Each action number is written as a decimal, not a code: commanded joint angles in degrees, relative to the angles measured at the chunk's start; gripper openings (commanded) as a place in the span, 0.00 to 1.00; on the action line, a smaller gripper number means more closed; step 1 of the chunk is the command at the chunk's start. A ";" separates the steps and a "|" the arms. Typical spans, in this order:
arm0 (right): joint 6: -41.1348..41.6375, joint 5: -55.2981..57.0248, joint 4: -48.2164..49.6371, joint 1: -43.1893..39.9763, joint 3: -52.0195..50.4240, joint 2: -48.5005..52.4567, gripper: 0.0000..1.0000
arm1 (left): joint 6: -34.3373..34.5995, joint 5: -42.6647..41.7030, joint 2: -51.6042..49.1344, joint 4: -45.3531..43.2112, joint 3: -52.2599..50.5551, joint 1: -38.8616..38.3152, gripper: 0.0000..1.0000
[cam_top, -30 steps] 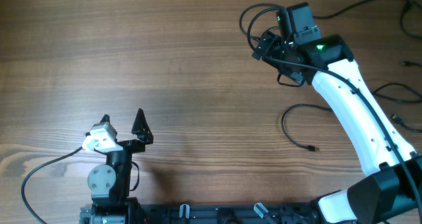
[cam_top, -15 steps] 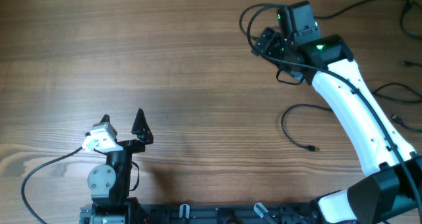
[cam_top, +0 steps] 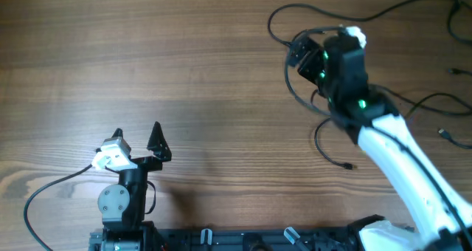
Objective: Untangle cables
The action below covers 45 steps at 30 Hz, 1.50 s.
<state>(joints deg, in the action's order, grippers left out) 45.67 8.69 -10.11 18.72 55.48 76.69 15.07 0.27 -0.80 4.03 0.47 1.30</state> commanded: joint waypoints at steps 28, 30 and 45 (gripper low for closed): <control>-16.90 7.34 14.78 -7.93 -34.91 -39.32 1.00 | -1.38 -0.87 0.42 0.33 -0.13 0.48 1.00; -16.98 7.37 12.04 -7.93 -34.93 -39.98 1.00 | -1.38 -0.87 0.42 0.33 -0.13 0.48 1.00; -50.80 -9.42 8.72 -11.08 -35.93 -42.73 1.00 | -1.38 -0.87 0.42 0.33 -0.13 0.48 1.00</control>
<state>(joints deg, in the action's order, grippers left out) 3.42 5.65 -2.42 9.13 20.75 35.88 15.05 0.08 -0.80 4.03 0.47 1.30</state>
